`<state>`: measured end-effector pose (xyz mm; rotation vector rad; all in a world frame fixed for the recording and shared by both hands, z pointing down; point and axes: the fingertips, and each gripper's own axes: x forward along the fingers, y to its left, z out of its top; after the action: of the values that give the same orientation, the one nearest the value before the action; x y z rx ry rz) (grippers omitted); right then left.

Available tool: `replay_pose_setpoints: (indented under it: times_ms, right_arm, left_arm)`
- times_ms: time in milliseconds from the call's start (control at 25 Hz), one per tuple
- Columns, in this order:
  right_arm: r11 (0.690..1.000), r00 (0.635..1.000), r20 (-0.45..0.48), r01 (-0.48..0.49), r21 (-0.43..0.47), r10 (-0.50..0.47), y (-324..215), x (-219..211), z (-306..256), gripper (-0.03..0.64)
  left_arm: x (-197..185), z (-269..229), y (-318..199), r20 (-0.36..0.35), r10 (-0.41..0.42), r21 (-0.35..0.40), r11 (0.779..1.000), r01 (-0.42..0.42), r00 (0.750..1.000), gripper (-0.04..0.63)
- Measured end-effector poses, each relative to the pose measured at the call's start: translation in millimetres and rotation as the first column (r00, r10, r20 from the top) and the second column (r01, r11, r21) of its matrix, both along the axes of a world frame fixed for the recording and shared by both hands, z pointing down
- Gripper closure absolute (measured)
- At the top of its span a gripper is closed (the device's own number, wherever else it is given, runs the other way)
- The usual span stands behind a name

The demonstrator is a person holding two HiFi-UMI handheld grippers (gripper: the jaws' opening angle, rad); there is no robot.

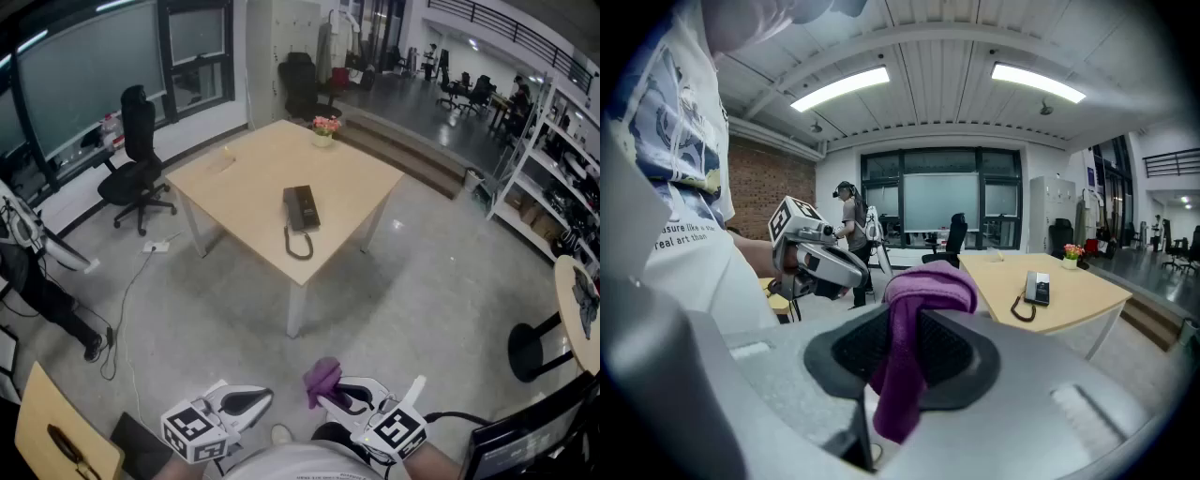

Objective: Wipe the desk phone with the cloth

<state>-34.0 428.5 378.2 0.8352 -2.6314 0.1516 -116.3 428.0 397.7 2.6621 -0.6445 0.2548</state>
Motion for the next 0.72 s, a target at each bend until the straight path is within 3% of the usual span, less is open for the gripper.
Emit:
replay_pose_setpoints:
  times_ms: [720]
  right_arm:
    - [0.997, 0.998, 0.000, -0.061, -0.044, 0.061, -31.4, 14.0, 7.2, 0.525]
  left_arm:
    - [-6.3, 3.4, -32.1, -0.031, -0.019, -0.038, 0.999, 0.018, 0.999, 0.586]
